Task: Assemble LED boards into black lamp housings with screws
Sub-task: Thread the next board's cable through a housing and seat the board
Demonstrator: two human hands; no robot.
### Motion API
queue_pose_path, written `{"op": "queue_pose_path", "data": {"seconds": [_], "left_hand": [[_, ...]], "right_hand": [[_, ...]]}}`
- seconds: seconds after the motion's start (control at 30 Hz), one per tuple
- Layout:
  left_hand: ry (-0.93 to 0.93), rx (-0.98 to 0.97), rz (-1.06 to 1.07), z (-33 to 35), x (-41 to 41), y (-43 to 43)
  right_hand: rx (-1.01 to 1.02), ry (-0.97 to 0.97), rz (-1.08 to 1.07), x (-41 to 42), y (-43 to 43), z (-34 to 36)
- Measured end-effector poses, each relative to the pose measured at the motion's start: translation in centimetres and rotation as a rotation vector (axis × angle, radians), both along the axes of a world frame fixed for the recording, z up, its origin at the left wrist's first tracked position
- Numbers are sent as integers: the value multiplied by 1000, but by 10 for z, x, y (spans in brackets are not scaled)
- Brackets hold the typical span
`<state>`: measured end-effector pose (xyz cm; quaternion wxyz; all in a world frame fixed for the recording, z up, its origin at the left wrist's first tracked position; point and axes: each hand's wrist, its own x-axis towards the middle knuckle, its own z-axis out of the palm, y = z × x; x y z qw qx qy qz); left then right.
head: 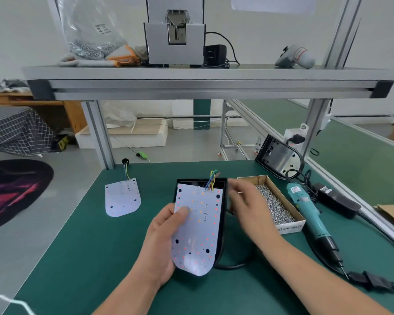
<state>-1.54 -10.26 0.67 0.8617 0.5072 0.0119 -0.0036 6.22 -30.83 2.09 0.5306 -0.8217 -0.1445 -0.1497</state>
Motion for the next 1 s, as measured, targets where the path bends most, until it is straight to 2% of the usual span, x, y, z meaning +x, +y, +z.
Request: {"op": "queue_pose_path", "data": {"seconds": [0.07,0.1,0.17,0.27,0.33,0.4,0.63,0.77,1.0], "left_hand": [[-31,80,39,-2,-1,-2],[-53,139,64,-4,-2,-4],[-114,290,122,-5,-4,-10],[-221,546,217,-7,-7,-22],[-293,617,253,-8,-9,-28],[-319,662,257,-7,-10,-32],[-469,879,199,-5,-15,-35],[-532,1017,174,-4,-19,-39],[-588,1129,164,-2,-21,-40]], "right_hand": [[258,-30,-47,-9,-6,13],[315,-59,-39,-14,-9,19],[252,-154,-29,-25,-13,26],[-1,-233,-58,-30,-10,28],[-139,-204,-86,-30,-6,25],[-181,-173,-102,-29,-5,23],[-12,-41,-67,-24,2,25],[-78,15,-67,-21,5,28],[123,167,-22,-10,11,38]]}}
